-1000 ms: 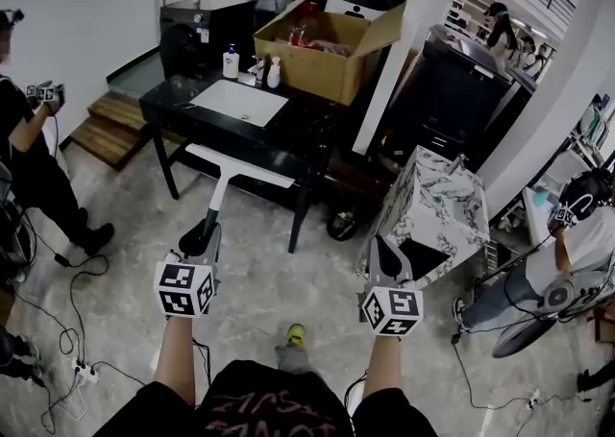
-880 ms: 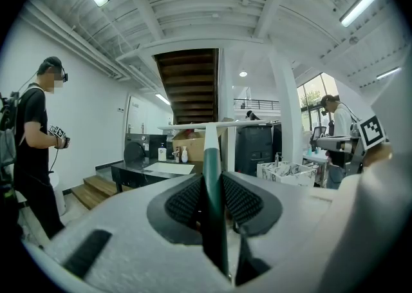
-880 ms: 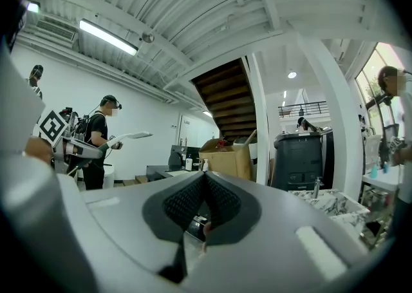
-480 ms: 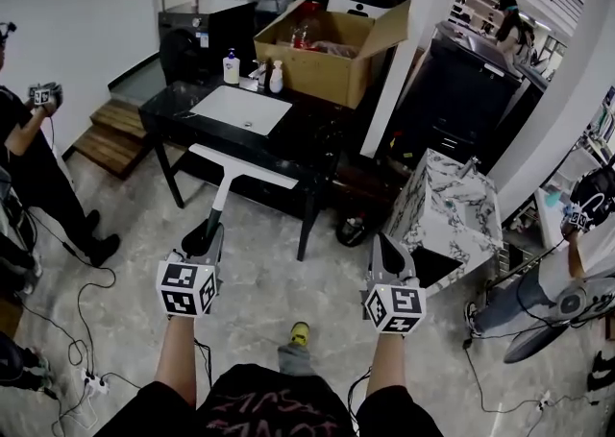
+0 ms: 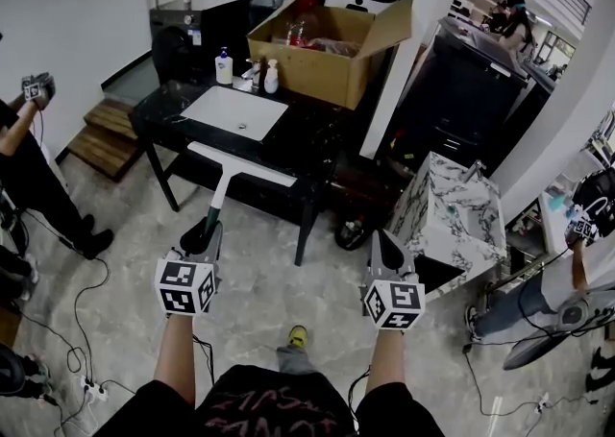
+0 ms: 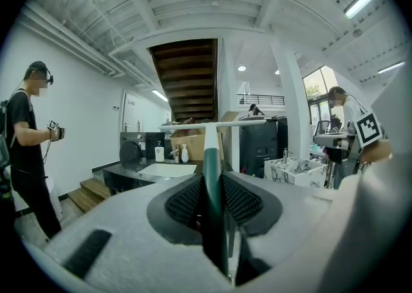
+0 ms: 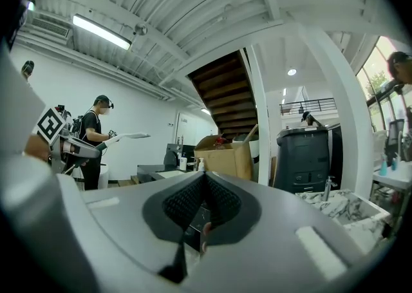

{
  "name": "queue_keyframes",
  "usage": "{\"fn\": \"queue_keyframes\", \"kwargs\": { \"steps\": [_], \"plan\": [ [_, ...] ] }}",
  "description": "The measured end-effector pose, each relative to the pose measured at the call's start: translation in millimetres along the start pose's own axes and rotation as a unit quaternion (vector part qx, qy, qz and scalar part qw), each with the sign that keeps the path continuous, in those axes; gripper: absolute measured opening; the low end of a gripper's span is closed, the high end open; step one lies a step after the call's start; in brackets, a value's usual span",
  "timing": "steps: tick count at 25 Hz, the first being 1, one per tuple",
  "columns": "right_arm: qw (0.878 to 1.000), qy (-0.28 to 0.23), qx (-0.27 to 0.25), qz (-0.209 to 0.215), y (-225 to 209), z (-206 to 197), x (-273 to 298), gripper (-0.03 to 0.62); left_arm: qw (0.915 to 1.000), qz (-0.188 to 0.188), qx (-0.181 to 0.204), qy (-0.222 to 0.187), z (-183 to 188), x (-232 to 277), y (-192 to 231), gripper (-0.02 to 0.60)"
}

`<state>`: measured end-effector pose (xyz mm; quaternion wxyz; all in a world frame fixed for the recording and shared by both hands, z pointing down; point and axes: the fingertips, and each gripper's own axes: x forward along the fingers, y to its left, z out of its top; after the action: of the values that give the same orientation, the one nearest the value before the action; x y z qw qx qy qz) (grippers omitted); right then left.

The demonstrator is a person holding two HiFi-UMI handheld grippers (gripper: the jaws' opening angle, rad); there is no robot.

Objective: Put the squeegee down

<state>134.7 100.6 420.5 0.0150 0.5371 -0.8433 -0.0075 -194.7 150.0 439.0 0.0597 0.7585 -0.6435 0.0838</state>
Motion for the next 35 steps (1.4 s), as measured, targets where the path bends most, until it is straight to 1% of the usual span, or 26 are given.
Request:
{"fn": "queue_keyframes", "kwargs": {
  "steps": [4, 11, 24, 35],
  "plan": [
    [1.0, 0.004, 0.002, 0.002, -9.0, -6.7, 26.1, 0.011, 1.0, 0.003, -0.004, 0.005, -2.0, 25.3, 7.9, 0.101],
    [1.0, 0.008, 0.005, 0.008, -31.1, -9.5, 78.7, 0.011, 0.9999, 0.008, -0.005, 0.013, 4.9, 74.9, 14.9, 0.101],
    [1.0, 0.008, 0.013, 0.017, -106.4, -18.5, 179.6, 0.011, 0.9996, 0.017, -0.004, 0.021, 26.5, 193.7, 6.6, 0.101],
    [0.999, 0.005, 0.021, 0.023, -140.5, -17.4, 231.9, 0.011, 0.9996, 0.024, 0.0, 0.018, 48.5, 252.4, 7.2, 0.101]
  ]
}}
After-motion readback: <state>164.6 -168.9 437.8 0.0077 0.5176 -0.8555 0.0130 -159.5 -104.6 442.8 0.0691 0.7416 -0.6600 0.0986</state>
